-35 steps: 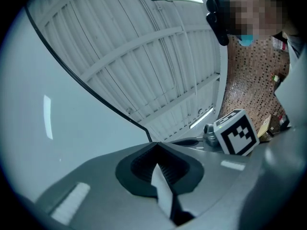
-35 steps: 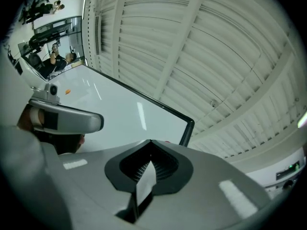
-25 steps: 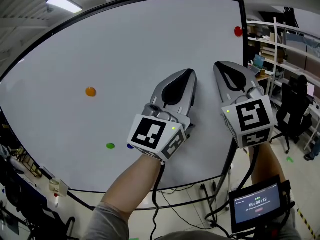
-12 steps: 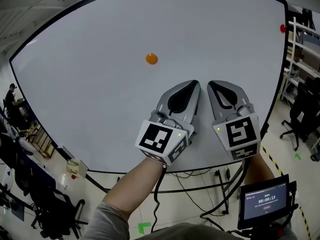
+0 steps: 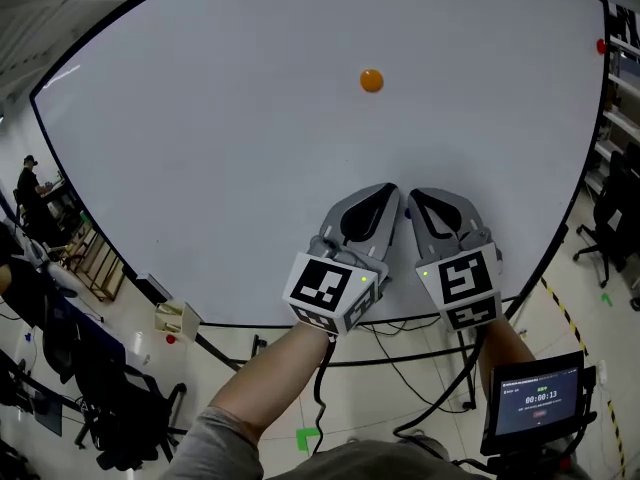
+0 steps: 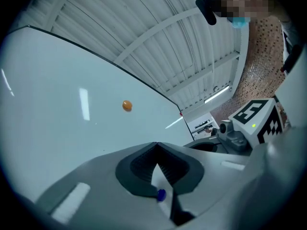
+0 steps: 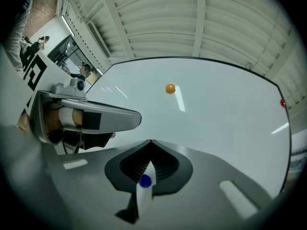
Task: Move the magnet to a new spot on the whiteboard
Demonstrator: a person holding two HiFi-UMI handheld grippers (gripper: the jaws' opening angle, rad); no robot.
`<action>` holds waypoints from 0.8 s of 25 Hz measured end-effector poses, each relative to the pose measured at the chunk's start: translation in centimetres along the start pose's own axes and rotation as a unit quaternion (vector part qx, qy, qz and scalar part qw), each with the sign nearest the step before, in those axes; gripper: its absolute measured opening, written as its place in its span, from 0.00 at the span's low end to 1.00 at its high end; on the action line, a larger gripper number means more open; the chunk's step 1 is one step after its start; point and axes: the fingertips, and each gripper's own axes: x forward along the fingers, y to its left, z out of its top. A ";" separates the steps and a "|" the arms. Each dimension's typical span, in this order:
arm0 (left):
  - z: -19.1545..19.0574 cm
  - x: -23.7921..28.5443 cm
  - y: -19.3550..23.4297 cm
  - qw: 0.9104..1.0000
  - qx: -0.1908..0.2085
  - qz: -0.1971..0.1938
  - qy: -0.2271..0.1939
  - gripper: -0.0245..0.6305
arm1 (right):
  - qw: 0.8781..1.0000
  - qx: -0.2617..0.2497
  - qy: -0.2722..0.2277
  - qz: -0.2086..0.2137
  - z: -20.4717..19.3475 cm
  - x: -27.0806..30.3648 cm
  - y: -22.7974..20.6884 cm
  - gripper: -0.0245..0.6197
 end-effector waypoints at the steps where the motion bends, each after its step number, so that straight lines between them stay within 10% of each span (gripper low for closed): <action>1: -0.1 -0.1 0.2 1.000 -0.001 0.002 0.002 0.04 | 1.000 0.000 0.002 0.002 -0.1 0.2 0.3 0.05; 20: -11.8 -1.6 -1.7 0.994 -0.037 0.013 0.102 0.04 | 0.997 -0.021 0.079 -0.010 -10.1 1.2 2.7 0.18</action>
